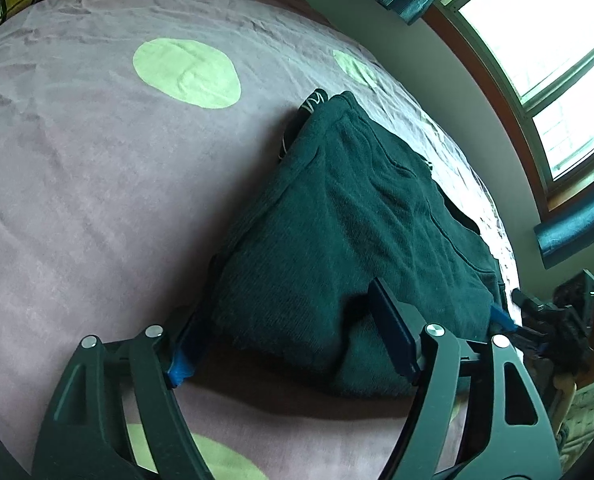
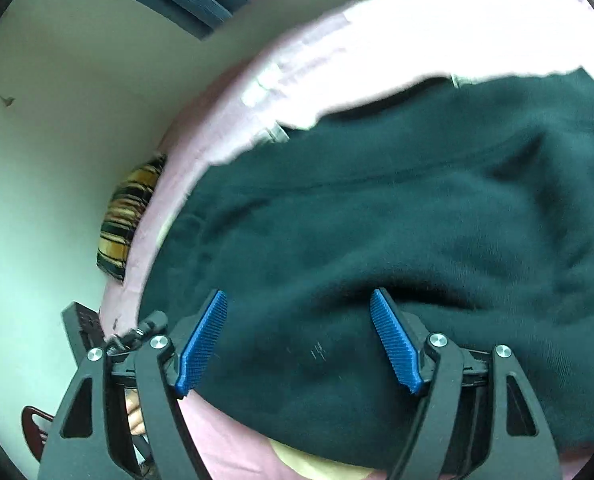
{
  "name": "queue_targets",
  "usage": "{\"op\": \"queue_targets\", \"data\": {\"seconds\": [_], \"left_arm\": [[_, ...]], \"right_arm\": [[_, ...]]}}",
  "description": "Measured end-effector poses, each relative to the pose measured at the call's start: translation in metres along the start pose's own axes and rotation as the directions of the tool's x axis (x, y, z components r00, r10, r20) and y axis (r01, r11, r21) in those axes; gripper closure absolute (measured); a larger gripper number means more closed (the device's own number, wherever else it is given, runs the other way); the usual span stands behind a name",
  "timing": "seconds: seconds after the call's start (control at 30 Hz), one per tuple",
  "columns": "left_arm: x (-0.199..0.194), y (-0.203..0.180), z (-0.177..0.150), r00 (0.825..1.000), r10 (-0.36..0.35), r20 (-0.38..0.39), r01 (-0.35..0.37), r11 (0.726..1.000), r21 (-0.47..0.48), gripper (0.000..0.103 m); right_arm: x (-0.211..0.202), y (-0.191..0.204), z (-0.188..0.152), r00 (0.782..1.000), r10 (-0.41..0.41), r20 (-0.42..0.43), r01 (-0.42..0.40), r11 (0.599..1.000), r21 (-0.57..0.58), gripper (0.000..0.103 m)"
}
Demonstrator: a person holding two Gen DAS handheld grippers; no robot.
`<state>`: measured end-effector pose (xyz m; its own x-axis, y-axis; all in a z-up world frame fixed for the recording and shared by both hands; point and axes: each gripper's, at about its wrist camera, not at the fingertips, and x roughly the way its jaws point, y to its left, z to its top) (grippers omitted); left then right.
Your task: Fold small clothes
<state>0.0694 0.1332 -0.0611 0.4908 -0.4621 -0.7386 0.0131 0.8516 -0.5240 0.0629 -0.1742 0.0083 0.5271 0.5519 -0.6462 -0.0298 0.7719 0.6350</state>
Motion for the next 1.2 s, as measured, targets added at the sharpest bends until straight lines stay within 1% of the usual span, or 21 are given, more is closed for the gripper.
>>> {"op": "queue_targets", "data": {"seconds": [0.03, 0.1, 0.2, 0.27, 0.37, 0.4, 0.47, 0.53, 0.6, 0.67, 0.77, 0.8, 0.87, 0.9, 0.97, 1.0, 1.03, 1.07, 1.1, 1.13, 1.2], "left_arm": [[0.001, -0.001, 0.001, 1.000, 0.002, 0.005, -0.002, 1.000, -0.001, 0.028], [0.002, -0.004, 0.001, 1.000, 0.005, 0.008, -0.005, 1.000, 0.004, 0.027], [0.004, -0.004, 0.001, 1.000, 0.008, 0.006, -0.008, 1.000, 0.005, 0.026], [0.006, -0.007, 0.001, 1.000, 0.019, 0.001, -0.019, 1.000, 0.013, 0.026], [0.001, -0.008, 0.002, 1.000, 0.005, 0.015, -0.005, 1.000, 0.016, 0.025], [0.001, -0.006, 0.003, 1.000, -0.003, 0.009, 0.003, 1.000, 0.003, 0.025], [0.003, -0.001, 0.003, 1.000, -0.015, 0.003, 0.015, 1.000, -0.024, 0.025], [0.002, 0.000, 0.004, 1.000, -0.027, 0.015, 0.027, 0.999, -0.035, 0.025], [0.004, -0.001, 0.005, 1.000, -0.017, 0.011, 0.017, 0.999, -0.040, 0.025], [0.006, -0.004, 0.005, 1.000, 0.001, 0.016, 0.000, 0.999, -0.037, 0.025], [0.006, -0.008, 0.006, 1.000, 0.019, 0.017, -0.018, 1.000, -0.016, 0.025], [0.007, -0.007, 0.006, 1.000, 0.016, 0.012, -0.016, 1.000, -0.021, 0.025], [0.007, -0.004, 0.007, 1.000, 0.008, 0.011, -0.007, 1.000, -0.029, 0.025], [0.007, -0.004, 0.007, 1.000, 0.005, 0.013, -0.005, 0.999, -0.032, 0.025], [0.008, -0.003, 0.009, 1.000, 0.008, 0.016, -0.007, 0.999, -0.042, 0.025], [0.009, -0.004, 0.009, 1.000, 0.012, 0.018, -0.011, 0.999, -0.048, 0.025], [0.010, -0.005, 0.010, 1.000, 0.017, 0.022, -0.016, 0.998, -0.056, 0.025], [0.011, -0.005, 0.011, 1.000, 0.020, 0.022, -0.019, 0.998, -0.062, 0.025], [0.012, -0.005, 0.012, 0.999, 0.022, 0.025, -0.020, 0.998, -0.065, 0.025], [0.012, -0.007, 0.012, 0.999, 0.024, 0.032, -0.022, 0.998, -0.058, 0.025], [0.012, -0.009, 0.014, 0.999, 0.031, 0.035, -0.029, 0.998, -0.047, 0.027]], "right_arm": [[-0.001, 0.000, 0.004, 1.000, 0.026, 0.009, -0.026, 1.000, 0.007, 0.029], [0.008, -0.007, 0.011, 0.997, 0.070, -0.015, -0.069, 0.997, 0.046, 0.029], [0.050, -0.034, 0.018, 0.990, 0.071, -0.119, -0.054, 0.989, 0.139, 0.029], [0.053, -0.033, 0.021, 0.990, 0.080, -0.117, -0.062, 0.987, 0.151, 0.028], [0.031, -0.017, 0.019, 0.994, 0.066, -0.091, -0.055, 0.991, 0.120, 0.028], [0.018, -0.011, 0.010, 0.996, 0.057, -0.063, -0.050, 0.993, 0.103, 0.028], [0.003, -0.008, -0.009, 0.995, 0.086, -0.044, -0.081, 0.991, 0.106, 0.028], [-0.002, -0.011, -0.033, 0.992, 0.114, -0.060, -0.106, 0.987, 0.117, 0.028], [0.003, -0.020, -0.053, 0.989, 0.126, -0.079, -0.117, 0.988, 0.105, 0.029], [-0.007, -0.026, -0.061, 0.988, 0.150, -0.037, -0.145, 0.984, 0.105, 0.032], [-0.029, -0.024, -0.065, 0.991, 0.134, 0.003, -0.133, 0.981, 0.144, 0.031], [-0.037, -0.021, -0.068, 0.992, 0.127, 0.022, -0.129, 0.982, 0.135, 0.031], [-0.052, -0.009, -0.074, 0.992, 0.107, 0.067, -0.112, 0.991, 0.073, 0.031], [-0.056, -0.007, -0.077, 0.993, 0.099, 0.069, -0.103, 0.993, 0.051, 0.030], [-0.042, -0.011, -0.081, 0.994, 0.105, 0.005, -0.106, 0.993, 0.053, 0.030], [-0.029, -0.021, -0.083, 0.993, 0.108, -0.046, -0.104, 0.991, 0.081, 0.029], [-0.015, -0.036, -0.087, 0.987, 0.142, -0.078, -0.131, 0.983, 0.130, 0.029], [-0.015, -0.046, -0.089, 0.983, 0.179, -0.046, -0.170, 0.974, 0.151, 0.029], [-0.019, -0.048, -0.088, 0.979, 0.200, -0.037, -0.192, 0.967, 0.166, 0.030], [-0.027, -0.045, -0.085, 0.980, 0.196, -0.038, -0.187, 0.967, 0.170, 0.030], [-0.041, -0.035, -0.081, 0.987, 0.160, -0.021, -0.155, 0.976, 0.155, 0.030]]}}
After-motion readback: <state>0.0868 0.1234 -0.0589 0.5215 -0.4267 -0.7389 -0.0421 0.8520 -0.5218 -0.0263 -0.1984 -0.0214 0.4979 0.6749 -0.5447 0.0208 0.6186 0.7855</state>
